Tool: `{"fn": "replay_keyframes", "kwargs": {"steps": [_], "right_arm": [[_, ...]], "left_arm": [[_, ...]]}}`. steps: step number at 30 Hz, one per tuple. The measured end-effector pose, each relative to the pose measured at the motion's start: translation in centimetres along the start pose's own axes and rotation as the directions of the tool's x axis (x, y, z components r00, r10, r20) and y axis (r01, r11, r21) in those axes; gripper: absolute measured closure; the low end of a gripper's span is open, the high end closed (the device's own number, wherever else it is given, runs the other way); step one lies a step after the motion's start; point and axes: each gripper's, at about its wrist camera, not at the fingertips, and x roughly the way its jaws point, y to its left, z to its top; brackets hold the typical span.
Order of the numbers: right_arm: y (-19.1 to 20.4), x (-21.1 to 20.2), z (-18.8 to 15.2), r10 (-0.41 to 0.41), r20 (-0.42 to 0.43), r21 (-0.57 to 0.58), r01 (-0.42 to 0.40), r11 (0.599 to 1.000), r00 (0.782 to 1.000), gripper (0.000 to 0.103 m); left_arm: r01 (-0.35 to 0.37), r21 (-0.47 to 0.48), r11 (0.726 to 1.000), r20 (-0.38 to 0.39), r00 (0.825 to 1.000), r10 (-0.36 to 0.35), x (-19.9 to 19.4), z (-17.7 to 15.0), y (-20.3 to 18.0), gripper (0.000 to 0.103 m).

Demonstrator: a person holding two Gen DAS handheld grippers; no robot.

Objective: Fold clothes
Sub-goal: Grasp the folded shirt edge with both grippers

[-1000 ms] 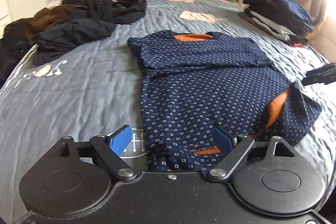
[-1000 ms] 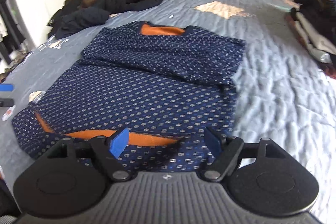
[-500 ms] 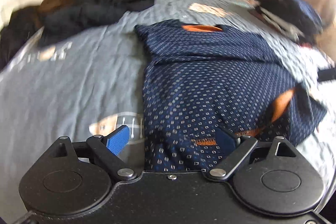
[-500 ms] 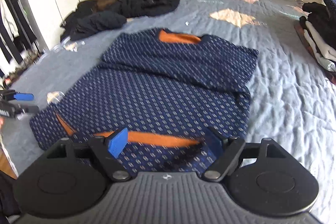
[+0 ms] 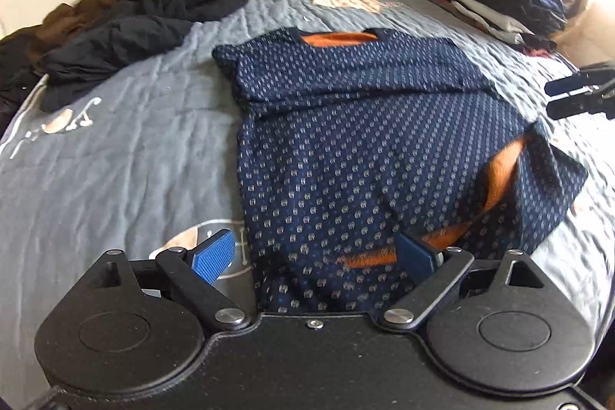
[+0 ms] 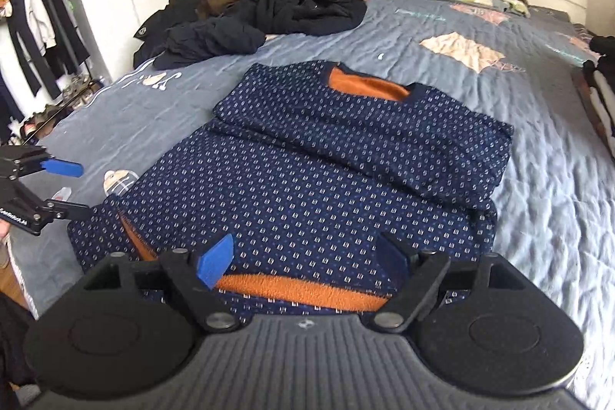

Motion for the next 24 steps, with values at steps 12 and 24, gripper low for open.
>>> {"fn": "replay_keyframes", "kwargs": {"steps": [12, 24], "right_arm": [[-0.8, 0.8, -1.0, -0.028, -0.042, -0.005, 0.028, 1.0, 0.999, 0.022], [-0.4, 1.5, -1.5, -0.023, -0.064, -0.022, 0.022, 1.0, 0.998, 0.022]], "left_arm": [[0.046, 0.027, 0.999, -0.053, 0.998, -0.045, 1.1, -1.4, 2.4, 0.043], [0.09, 0.009, 0.996, -0.108, 0.99, -0.088, 3.3, -1.4, 2.3, 0.053]]}}
